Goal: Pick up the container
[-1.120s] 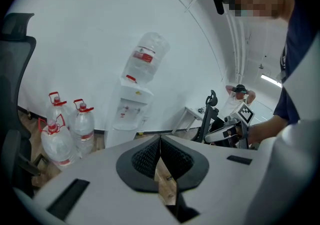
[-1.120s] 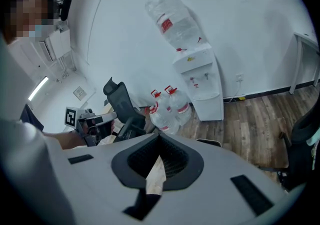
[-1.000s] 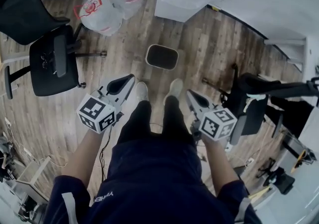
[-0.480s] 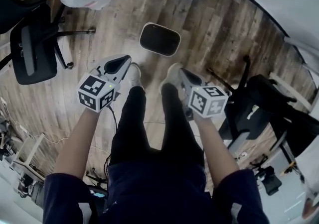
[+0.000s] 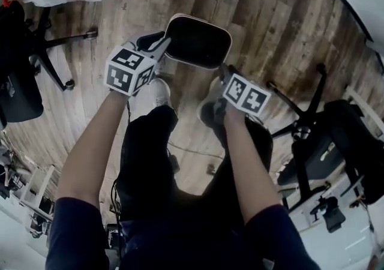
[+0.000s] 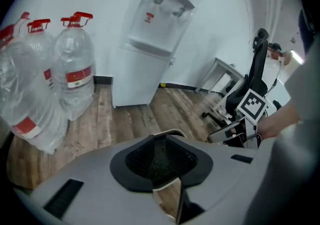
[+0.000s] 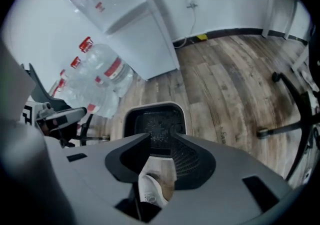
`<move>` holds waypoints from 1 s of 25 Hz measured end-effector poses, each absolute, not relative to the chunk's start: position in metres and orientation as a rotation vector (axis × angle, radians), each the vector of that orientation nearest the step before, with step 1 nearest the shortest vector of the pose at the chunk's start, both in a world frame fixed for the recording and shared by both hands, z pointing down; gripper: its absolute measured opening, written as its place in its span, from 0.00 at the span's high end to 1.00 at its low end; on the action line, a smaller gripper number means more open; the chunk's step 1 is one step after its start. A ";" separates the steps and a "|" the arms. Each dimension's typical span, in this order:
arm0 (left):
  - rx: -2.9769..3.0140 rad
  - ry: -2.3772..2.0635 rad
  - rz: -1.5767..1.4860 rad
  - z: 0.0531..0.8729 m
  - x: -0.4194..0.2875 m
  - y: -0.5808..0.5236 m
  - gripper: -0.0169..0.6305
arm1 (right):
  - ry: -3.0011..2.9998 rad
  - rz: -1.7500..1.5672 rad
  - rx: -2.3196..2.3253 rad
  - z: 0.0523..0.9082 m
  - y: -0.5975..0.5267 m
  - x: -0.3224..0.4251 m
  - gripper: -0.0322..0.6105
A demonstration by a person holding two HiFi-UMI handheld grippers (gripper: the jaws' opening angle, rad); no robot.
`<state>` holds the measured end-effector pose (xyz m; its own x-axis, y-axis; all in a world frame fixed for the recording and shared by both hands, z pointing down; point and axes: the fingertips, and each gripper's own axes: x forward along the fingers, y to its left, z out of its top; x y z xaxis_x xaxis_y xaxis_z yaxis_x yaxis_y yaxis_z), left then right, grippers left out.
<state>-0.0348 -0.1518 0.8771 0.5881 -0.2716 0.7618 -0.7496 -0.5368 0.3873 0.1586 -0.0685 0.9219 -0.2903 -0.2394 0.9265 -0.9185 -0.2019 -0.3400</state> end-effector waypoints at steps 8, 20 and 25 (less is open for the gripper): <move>2.205 -0.663 1.014 0.988 -0.025 -0.182 0.73 | -1.291 1.570 1.564 1.029 -0.037 0.174 0.71; 2.240 -0.311 1.399 1.083 -0.002 -0.182 0.71 | -1.271 1.700 1.644 1.077 -0.041 0.172 0.74; 2.172 -0.345 1.424 1.089 -0.002 -0.181 0.83 | -1.202 1.703 1.620 1.088 -0.030 0.171 0.80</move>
<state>-0.0023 -0.1810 1.0895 0.4159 0.0672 0.9069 -0.4745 -0.8347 0.2794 0.1711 -0.0298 1.0878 -0.1702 -0.2145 0.9618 -0.8345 -0.4878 -0.2564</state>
